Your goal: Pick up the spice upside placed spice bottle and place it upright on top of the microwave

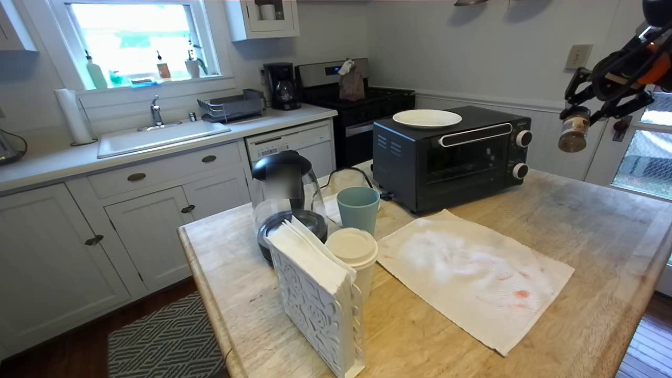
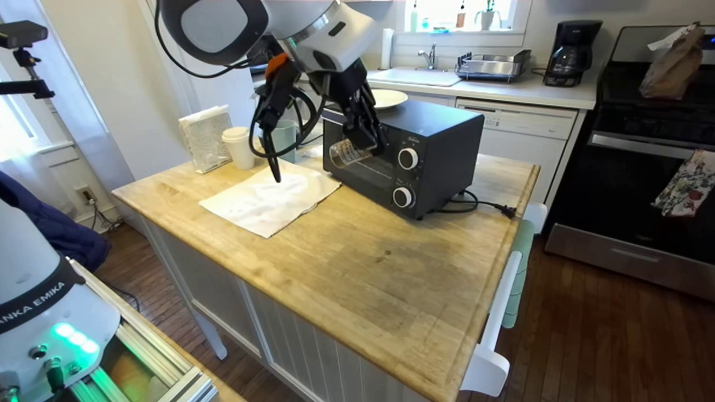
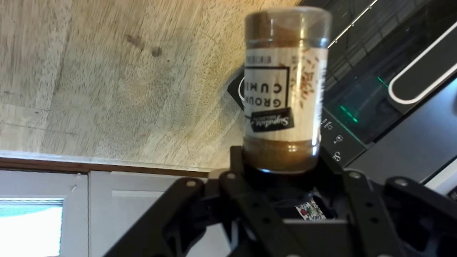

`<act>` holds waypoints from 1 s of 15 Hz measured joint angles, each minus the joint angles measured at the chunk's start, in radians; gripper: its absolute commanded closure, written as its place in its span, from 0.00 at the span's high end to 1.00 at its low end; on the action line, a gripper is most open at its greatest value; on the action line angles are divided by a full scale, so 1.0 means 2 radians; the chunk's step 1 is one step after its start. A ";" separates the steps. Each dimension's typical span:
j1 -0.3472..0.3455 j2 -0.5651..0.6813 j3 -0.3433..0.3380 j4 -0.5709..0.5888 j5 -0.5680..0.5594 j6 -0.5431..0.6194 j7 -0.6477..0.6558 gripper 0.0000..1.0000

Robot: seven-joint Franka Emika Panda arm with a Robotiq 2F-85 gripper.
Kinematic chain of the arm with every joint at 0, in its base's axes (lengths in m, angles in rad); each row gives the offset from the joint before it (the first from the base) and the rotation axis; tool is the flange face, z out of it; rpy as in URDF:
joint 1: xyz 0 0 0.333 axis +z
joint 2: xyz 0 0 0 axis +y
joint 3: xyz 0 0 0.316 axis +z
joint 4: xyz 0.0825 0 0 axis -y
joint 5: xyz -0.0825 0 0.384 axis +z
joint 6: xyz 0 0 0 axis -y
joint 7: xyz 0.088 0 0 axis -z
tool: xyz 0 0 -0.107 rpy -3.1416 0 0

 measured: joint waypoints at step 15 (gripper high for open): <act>0.001 0.039 0.029 0.030 0.001 0.212 0.006 0.25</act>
